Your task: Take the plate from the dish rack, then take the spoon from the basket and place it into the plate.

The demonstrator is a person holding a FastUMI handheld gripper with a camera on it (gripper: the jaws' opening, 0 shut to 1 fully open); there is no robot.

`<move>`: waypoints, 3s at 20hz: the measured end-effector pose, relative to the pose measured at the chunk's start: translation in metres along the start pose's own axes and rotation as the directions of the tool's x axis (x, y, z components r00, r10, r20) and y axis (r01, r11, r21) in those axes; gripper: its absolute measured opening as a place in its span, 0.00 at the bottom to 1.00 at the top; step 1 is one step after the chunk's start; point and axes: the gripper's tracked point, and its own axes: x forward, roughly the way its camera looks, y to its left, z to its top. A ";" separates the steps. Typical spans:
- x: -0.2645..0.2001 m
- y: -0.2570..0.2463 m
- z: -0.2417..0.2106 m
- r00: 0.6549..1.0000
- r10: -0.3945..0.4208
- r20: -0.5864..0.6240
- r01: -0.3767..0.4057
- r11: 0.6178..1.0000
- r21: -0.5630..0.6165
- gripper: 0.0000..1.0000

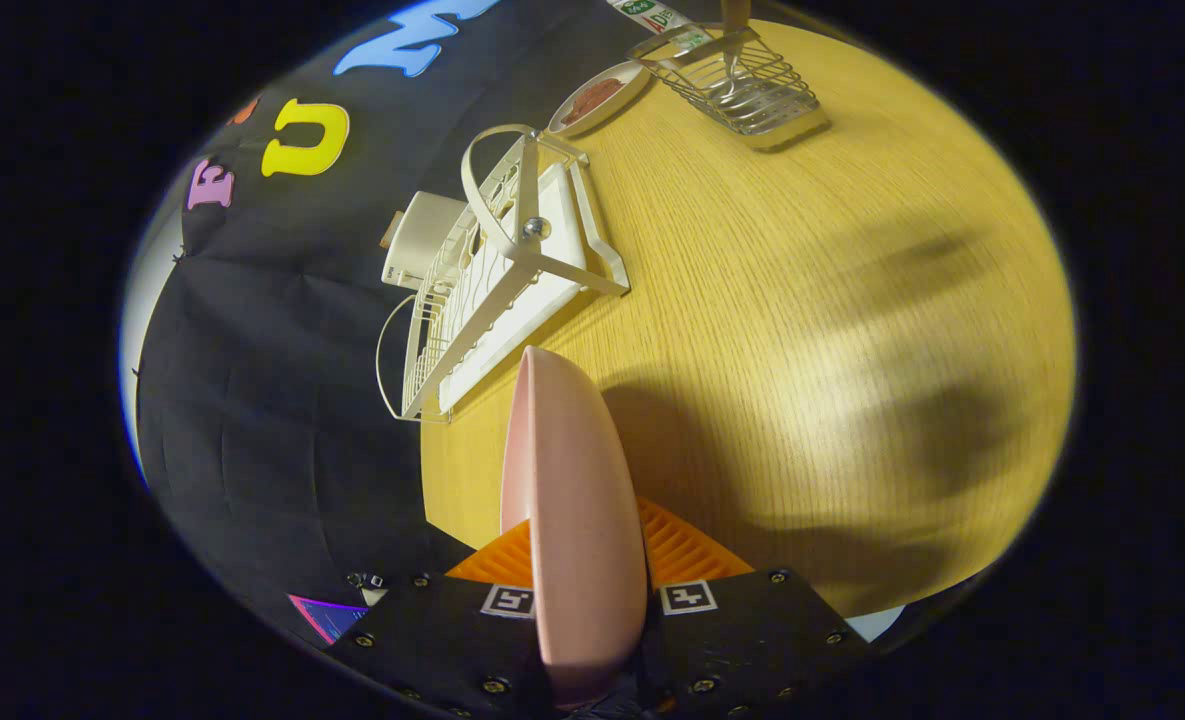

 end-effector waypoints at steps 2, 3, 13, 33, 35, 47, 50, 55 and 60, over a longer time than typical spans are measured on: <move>0.008 -0.006 -0.004 1.000 0.012 -0.005 -0.012 1.000 0.017 0.29; 0.009 -0.007 -0.005 1.000 0.022 -0.003 -0.021 0.999 0.031 0.29; 0.030 0.002 0.009 0.995 0.092 0.041 -0.096 0.990 0.107 0.35; -0.089 -0.030 0.142 0.845 -0.130 0.518 0.181 0.982 -0.048 0.44; -0.108 -0.035 0.171 0.778 -0.158 0.608 0.209 0.978 -0.014 0.44; -0.120 -0.057 0.259 0.637 -0.247 0.731 0.150 0.969 0.196 0.40; -0.117 -0.063 0.263 0.633 -0.274 0.724 0.168 0.962 0.217 0.28; -0.127 -0.054 0.277 0.618 -0.267 0.740 0.217 0.962 0.166 0.14; -0.137 -0.041 0.297 0.601 -0.251 0.759 0.285 0.954 0.090 0.14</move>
